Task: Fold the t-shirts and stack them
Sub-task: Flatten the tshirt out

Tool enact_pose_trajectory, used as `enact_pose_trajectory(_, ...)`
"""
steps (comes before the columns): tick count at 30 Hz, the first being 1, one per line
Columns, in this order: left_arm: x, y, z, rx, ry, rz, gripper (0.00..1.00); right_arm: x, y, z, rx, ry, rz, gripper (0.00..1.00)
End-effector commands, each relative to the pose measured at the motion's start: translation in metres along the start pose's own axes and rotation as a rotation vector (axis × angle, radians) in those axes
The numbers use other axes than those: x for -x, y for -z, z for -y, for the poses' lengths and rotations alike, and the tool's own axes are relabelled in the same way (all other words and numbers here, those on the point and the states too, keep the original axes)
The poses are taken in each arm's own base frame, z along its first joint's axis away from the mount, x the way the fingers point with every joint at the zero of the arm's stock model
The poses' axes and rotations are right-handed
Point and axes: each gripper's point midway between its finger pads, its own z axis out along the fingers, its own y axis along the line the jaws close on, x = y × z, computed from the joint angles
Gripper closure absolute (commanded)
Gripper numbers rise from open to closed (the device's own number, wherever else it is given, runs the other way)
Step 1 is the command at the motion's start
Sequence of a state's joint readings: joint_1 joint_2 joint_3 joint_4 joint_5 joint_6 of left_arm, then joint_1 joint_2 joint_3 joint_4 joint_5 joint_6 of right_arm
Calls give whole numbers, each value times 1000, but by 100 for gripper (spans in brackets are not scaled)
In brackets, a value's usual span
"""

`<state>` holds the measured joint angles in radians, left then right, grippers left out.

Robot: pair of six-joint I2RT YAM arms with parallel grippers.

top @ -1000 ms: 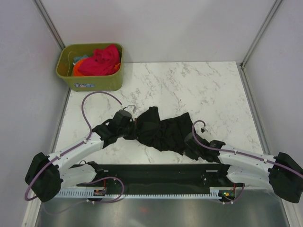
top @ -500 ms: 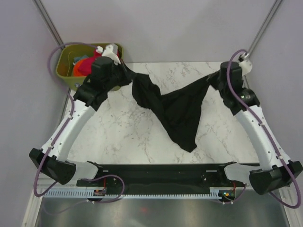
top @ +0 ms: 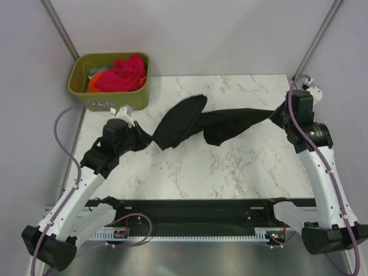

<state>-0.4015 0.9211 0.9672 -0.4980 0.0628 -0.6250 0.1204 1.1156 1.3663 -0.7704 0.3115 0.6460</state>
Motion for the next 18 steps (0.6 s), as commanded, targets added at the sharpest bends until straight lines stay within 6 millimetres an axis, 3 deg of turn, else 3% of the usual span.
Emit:
enact_pose_trajectory(1, -70, -2, -48, 95, 104, -113, 87, -47, 18, 42, -52, 72, -95, 100)
enact_pose_trajectory(2, -80, -1, -56, 111, 92, -126, 77, -50, 26, 45, -38, 69, -93, 100)
enact_pose_trajectory(3, -92, 0, -68, 155, 83, -161, 59, -60, 29, 43, -9, 66, -126, 100)
enact_pose_trajectory(6, -77, 1, -75, 206, -6, -135, 39, -77, 41, 39, 78, 44, -165, 100)
enact_pose_trajectory(7, -72, -1, -69, 197, -37, -129, 37, -89, 43, 35, 120, 33, -202, 100)
enact_pose_trajectory(8, -54, -2, -54, 158, -92, -99, 35, -90, 50, 33, 154, 13, -193, 100)
enact_pose_trajectory(9, -54, -13, -48, 150, -125, -130, 33, -91, 52, 29, 182, -18, -188, 100)
enact_pose_trajectory(10, -53, -21, -28, 84, -168, -146, 33, -105, 52, 28, 213, -30, -225, 100)
enact_pose_trajectory(11, -41, -24, -5, 23, -215, -142, 33, -105, 54, 28, 227, -49, -205, 100)
enact_pose_trajectory(12, -61, -44, 5, 20, -259, -227, 33, -116, 53, 26, 253, -72, -238, 100)
enact_pose_trajectory(15, -60, -71, 45, -25, -365, -255, 34, -125, 52, 25, 279, -85, -252, 100)
enact_pose_trajectory(16, -81, -93, 49, -6, -411, -320, 35, -132, 49, 28, 273, -80, -266, 100)
enact_pose_trajectory(18, -72, -111, 78, -38, -448, -298, 38, -136, 46, 30, 269, -66, -274, 100)
